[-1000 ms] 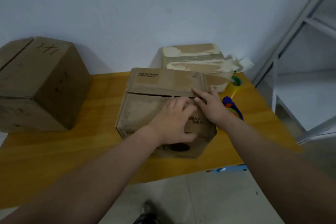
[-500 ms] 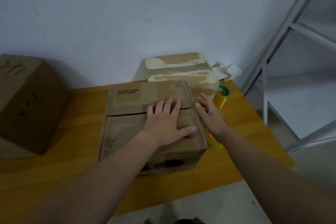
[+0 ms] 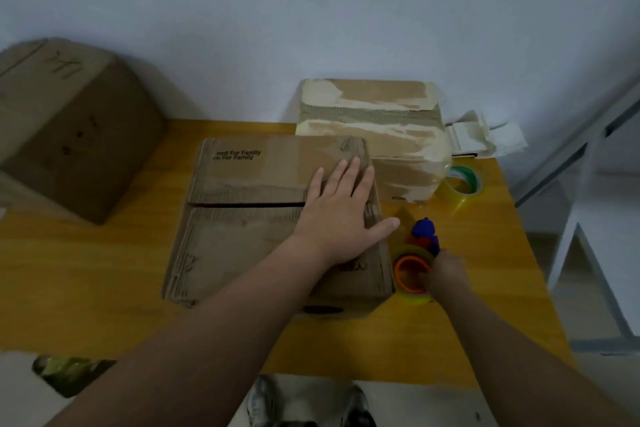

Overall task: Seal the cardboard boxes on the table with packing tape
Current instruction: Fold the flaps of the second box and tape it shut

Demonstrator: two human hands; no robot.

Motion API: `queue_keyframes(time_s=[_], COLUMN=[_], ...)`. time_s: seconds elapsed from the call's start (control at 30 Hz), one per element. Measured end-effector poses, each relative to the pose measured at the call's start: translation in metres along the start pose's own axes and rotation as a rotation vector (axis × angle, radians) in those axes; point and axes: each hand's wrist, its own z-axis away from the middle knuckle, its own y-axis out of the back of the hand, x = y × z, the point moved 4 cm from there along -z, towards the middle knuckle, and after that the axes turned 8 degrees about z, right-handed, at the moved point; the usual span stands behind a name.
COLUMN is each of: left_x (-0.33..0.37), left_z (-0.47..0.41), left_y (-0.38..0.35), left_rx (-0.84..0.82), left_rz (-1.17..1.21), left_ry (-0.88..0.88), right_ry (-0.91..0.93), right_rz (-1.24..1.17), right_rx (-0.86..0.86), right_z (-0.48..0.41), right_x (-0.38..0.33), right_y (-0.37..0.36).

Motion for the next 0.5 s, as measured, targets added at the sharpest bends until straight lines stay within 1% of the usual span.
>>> queue_keyframes(time_s=[0.03, 0.1, 0.13, 0.2, 0.27, 0.3, 0.37, 0.43, 0.5], left_x=[0.001, 0.002, 0.002, 0.0, -0.007, -0.012, -0.032, -0.06, -0.091], left_z=[0.0, 0.002, 0.003, 0.005, 0.009, 0.013, 0.026, 0.043, 0.06], left_y=[0.0, 0.003, 0.005, 0.011, 0.02, 0.025, 0.035, 0.046, 0.056], left_rx=[0.011, 0.035, 0.042, 0.038, 0.018, 0.001, -0.025, -0.039, -0.057], left_rz=[0.001, 0.006, 0.022, 0.076, 0.086, 0.062, 0.001, -0.034, -0.043], left_ry=[0.009, 0.01, 0.006, -0.008, -0.052, -0.079, -0.101, -0.065, 0.001], right_ry=[-0.01, -0.026, -0.02, 0.033, 0.116, 0.159, 0.302, 0.479, 0.625], right_rz=[-0.005, -0.106, -0.166, -0.324, -0.482, -0.534, -0.564, -0.563, -0.449], right_rx=[-0.012, -0.015, 0.011, 0.119, 0.249, 0.32, 0.477, 0.61, 0.752], right_z=[-0.003, -0.003, 0.0, 0.01, 0.023, 0.031, 0.053, 0.083, 0.111], right_x=[0.004, 0.01, 0.01, 0.005, -0.008, -0.015, -0.034, -0.056, -0.08], right_y=[-0.003, -0.01, -0.01, -0.003, 0.022, 0.04, 0.082, 0.121, 0.155])
